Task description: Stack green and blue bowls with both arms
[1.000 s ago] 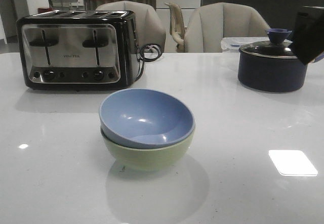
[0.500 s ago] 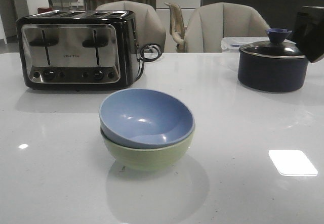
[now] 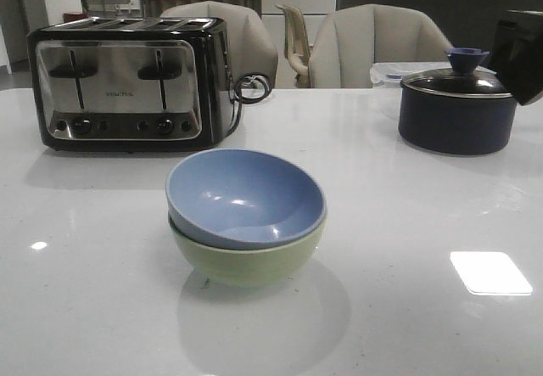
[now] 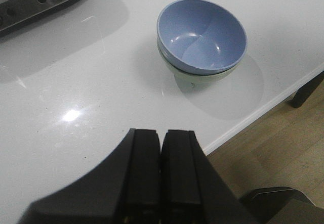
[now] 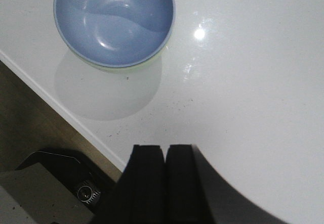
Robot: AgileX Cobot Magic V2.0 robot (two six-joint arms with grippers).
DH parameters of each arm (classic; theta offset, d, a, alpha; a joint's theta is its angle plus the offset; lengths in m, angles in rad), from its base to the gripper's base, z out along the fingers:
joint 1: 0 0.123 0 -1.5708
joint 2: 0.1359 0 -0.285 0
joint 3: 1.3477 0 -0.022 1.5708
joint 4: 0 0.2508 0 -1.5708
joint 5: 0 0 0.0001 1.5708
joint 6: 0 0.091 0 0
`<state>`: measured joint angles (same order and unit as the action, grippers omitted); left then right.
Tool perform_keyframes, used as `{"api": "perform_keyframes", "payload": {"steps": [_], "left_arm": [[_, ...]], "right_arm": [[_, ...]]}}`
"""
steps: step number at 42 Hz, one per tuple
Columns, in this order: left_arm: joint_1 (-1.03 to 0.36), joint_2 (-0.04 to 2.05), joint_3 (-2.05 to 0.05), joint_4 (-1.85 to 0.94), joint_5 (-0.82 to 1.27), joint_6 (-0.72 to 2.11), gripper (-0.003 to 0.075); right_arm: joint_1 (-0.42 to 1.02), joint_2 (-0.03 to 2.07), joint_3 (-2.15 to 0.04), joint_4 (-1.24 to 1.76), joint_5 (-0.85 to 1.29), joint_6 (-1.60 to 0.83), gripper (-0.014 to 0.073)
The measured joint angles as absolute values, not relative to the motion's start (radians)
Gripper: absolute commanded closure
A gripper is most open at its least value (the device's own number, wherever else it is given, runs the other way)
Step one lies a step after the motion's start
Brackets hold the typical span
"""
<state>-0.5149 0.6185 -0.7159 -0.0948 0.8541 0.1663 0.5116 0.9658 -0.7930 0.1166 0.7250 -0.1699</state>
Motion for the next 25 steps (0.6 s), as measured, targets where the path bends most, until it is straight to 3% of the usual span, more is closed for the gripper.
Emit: {"api": "perform_keyframes", "payload": {"steps": [7,16,25], "left_arm": [[-0.454,0.533,-0.612,-0.023,0.664,0.166,0.0622],[-0.273,0.277,-0.321,0.018,0.302,0.166,0.0622],[-0.105,0.071,-0.069,-0.035,0.078,0.168,0.0622]], "right_arm": [[0.512,0.966,-0.793,0.117,0.725,-0.17,0.0557],[0.512,0.966,-0.793,0.117,0.725,-0.17,0.0557],[0.512,0.966,-0.793,0.117,0.725,-0.17,0.0557]]}}
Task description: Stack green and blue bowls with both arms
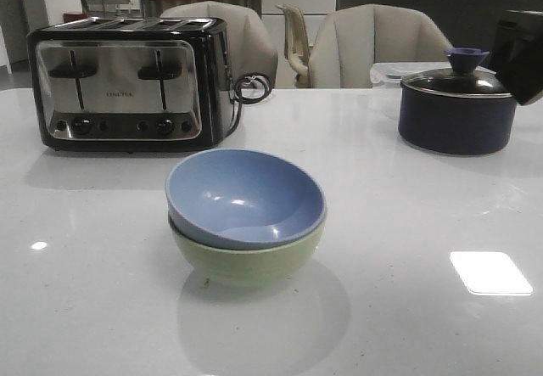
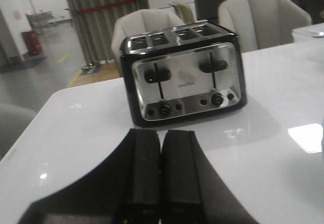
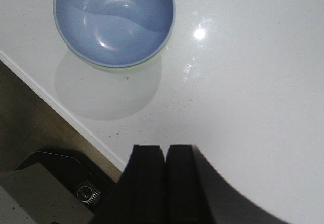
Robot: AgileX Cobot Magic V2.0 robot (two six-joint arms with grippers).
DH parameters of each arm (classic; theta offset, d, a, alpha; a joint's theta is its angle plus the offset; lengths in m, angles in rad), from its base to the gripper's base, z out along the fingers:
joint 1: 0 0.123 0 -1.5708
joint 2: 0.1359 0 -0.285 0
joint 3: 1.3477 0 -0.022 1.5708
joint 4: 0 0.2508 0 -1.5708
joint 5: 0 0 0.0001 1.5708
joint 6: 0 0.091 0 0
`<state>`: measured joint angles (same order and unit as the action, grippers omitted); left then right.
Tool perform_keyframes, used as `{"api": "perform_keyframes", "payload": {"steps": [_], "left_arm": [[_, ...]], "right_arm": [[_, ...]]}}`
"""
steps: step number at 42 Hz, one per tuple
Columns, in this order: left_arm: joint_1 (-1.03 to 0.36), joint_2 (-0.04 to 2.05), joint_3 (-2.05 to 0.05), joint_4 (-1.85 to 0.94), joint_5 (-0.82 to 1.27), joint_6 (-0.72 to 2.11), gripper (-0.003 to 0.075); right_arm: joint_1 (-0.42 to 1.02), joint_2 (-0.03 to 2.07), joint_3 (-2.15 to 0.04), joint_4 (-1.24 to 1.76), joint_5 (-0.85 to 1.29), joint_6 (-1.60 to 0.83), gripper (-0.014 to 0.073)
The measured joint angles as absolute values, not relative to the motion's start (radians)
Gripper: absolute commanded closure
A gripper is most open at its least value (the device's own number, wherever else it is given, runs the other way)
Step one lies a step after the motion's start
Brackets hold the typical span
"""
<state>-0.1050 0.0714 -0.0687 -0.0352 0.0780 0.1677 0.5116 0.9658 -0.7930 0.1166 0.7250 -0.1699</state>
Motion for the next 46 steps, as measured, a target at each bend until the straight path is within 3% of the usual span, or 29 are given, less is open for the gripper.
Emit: {"api": "perform_keyframes", "payload": {"steps": [13,46], "left_arm": [[-0.011,-0.005,0.004,-0.096,0.013,0.168,0.0622],[-0.01,-0.005,0.004,-0.1,0.011,0.168,0.0622]], "right_arm": [[0.512,0.966,-0.793,0.117,0.725,-0.17,0.0558],[0.514,0.966,-0.793,0.115,0.725,-0.17,0.0558]]}}
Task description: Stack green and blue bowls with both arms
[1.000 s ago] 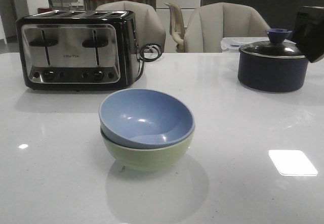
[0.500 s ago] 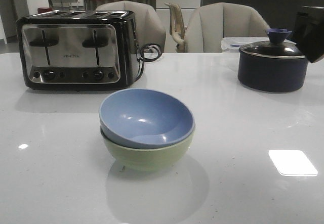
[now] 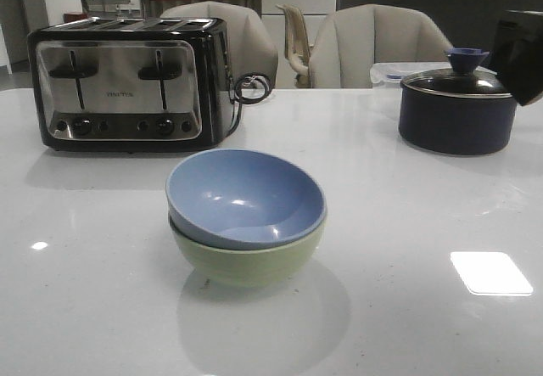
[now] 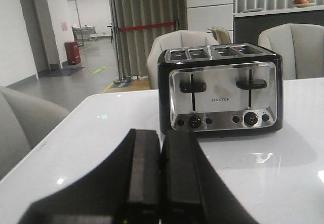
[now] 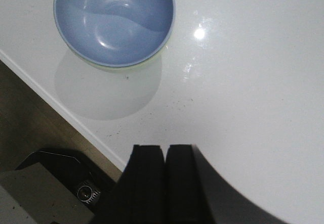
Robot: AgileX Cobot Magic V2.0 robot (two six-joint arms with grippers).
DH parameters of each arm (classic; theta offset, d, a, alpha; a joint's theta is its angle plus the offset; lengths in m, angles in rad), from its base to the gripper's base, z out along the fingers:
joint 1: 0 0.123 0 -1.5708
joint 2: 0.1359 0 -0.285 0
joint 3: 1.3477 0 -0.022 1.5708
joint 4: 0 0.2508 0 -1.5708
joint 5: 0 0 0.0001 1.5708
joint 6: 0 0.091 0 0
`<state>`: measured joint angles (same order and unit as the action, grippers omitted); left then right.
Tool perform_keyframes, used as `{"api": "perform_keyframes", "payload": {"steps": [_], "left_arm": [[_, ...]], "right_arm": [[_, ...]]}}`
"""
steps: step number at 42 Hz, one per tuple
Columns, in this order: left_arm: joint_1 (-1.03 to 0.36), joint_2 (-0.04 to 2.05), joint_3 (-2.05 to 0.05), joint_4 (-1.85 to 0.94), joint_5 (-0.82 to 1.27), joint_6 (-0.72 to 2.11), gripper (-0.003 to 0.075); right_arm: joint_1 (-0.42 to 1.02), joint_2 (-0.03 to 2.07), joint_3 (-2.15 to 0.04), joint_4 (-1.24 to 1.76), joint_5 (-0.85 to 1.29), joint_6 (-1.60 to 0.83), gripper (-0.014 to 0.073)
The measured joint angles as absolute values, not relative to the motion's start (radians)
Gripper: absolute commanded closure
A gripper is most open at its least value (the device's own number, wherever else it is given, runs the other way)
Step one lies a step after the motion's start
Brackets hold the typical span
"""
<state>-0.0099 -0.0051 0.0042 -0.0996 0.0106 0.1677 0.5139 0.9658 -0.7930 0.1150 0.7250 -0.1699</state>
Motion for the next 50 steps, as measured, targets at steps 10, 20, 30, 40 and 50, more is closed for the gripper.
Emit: {"api": "perform_keyframes", "payload": {"steps": [10,20,30,40,50], "left_arm": [[-0.01,-0.005,0.004,-0.1,0.011,0.168,0.0622],[-0.01,-0.005,0.004,-0.1,0.011,0.168,0.0622],[-0.01,-0.005,0.004,-0.1,0.011,0.168,0.0622],[-0.01,-0.005,0.004,-0.1,0.011,0.168,0.0622],[-0.01,-0.005,0.004,-0.1,0.011,0.168,0.0622]], "right_arm": [[0.465,0.824,-0.71,0.113,0.661,-0.17,0.0558],[0.199,0.474,-0.436,0.111,0.43,-0.17,0.0558],[0.035,0.146,-0.152,0.111,0.216,-0.17,0.0558],[0.018,-0.004,0.018,0.115,0.137,-0.17,0.0558],[0.018,-0.009,0.029,0.119,0.141,-0.17,0.0558]]}}
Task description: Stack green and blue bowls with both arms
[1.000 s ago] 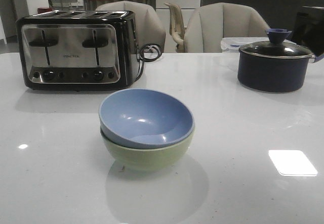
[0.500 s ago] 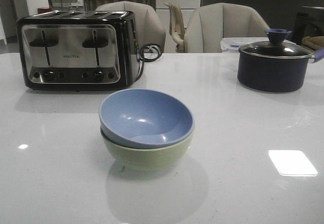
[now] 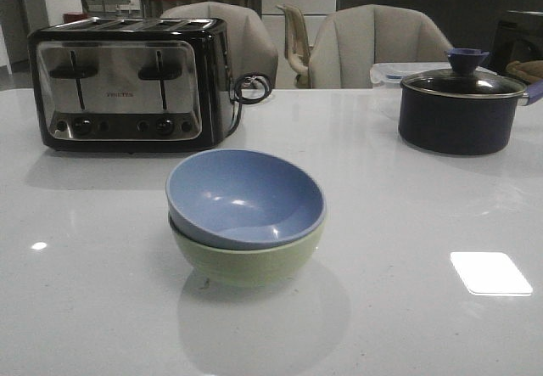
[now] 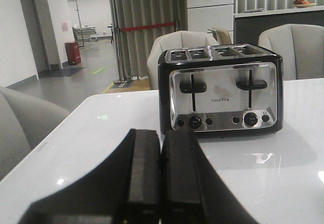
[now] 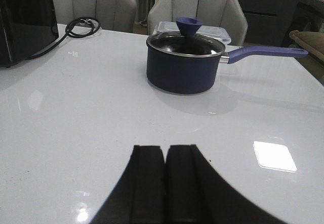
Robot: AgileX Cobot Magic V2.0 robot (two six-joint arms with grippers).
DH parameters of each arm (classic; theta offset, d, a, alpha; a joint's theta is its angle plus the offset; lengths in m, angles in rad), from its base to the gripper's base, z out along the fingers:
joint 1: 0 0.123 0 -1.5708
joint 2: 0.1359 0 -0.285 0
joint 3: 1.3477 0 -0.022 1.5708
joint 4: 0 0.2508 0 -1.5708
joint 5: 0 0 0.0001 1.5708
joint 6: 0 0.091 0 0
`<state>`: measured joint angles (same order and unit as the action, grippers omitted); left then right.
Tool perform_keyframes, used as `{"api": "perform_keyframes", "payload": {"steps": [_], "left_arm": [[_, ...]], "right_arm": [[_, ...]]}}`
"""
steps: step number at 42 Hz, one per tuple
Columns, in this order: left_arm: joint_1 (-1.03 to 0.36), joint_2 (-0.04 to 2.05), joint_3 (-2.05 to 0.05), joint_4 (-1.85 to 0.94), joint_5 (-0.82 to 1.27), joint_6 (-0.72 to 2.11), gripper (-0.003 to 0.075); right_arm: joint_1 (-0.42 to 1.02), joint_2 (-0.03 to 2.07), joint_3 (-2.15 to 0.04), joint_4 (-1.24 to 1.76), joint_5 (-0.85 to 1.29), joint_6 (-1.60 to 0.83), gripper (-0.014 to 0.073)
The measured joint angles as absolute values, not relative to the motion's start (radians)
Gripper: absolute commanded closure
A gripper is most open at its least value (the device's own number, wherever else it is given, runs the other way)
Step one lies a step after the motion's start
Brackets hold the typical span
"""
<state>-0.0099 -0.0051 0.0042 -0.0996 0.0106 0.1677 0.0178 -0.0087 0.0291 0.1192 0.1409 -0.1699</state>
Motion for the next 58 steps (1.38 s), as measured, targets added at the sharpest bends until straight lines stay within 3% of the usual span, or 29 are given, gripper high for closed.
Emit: {"api": "perform_keyframes", "payload": {"steps": [20,58], "left_arm": [[-0.01,-0.005,0.004,-0.1,0.01,0.168,0.0622],[-0.01,-0.005,0.004,-0.1,0.008,0.168,0.0622]], "right_arm": [[0.018,-0.009,0.029,0.0,0.028,0.008,0.0558],[-0.011,-0.009,0.029,0.0,0.021,0.015,0.0558]]}}
